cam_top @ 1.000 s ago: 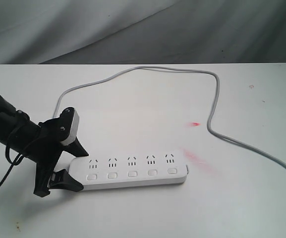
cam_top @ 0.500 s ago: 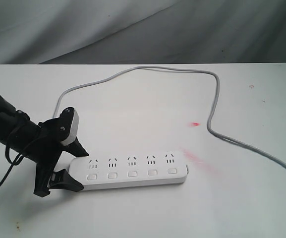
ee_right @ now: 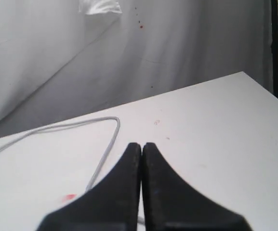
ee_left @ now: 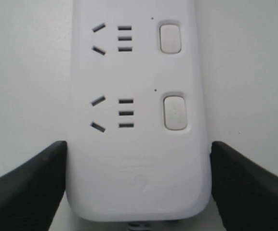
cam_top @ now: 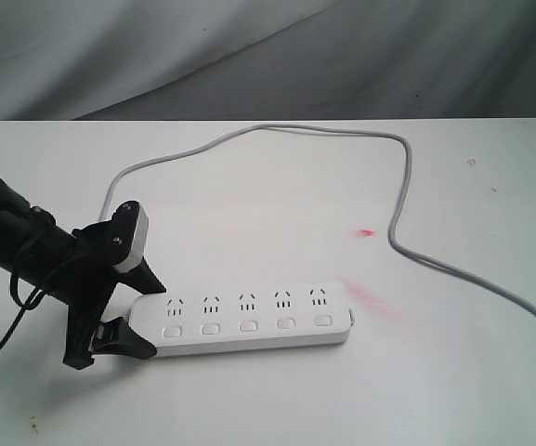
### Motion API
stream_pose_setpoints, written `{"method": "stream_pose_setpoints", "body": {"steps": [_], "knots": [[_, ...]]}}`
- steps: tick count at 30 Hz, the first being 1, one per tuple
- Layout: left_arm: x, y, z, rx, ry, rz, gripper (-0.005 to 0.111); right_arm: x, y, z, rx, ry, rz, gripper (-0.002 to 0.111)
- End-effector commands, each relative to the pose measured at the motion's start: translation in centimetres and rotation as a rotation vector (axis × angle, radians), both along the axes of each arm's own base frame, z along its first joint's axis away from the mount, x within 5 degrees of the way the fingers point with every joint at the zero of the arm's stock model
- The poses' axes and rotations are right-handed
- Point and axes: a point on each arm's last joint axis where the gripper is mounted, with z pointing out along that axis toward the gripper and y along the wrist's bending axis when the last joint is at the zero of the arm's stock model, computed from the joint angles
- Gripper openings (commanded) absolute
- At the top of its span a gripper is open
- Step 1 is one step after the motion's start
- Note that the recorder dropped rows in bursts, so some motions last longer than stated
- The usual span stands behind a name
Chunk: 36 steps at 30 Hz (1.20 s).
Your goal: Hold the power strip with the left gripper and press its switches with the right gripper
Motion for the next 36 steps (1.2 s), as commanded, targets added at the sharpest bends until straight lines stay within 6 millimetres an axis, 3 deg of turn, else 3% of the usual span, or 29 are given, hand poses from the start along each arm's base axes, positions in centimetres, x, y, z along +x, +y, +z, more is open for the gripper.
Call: {"method": "stream_pose_setpoints", "body": {"steps": [1,5,10,23,33,36], "knots": [[0.1,-0.1,0.1,-0.002,-0.009,-0.006,0.042,-1.5,0.0,-2.9,-0.029,0.008,-0.011,0.0],[0.1,-0.1,0.1,-0.002,-0.009,-0.006,0.042,-2.9,0.3,-5.0,-0.095,0.04,0.012,0.0],[0.1,-0.1,0.1,-0.002,-0.009,-0.006,0.042,-3.4,0.4,-4.4,-0.094,0.022,0.02,0.0],[0.1,-0.1,0.1,-0.002,-0.009,-0.006,0.042,-5.1,0.3,-5.1,-0.149,0.043,-0.001,0.0],[0.1,-0.1,0.1,-0.002,-0.009,-0.004,0.042,-4.7,0.3,-7.9,-0.185,0.082,0.011,0.0],[0.1,-0.1,0.1,-0.001,-0.009,-0.006,0.042,-4.7,0.3,-7.7,-0.2,0.063,0.013,0.0]]}}
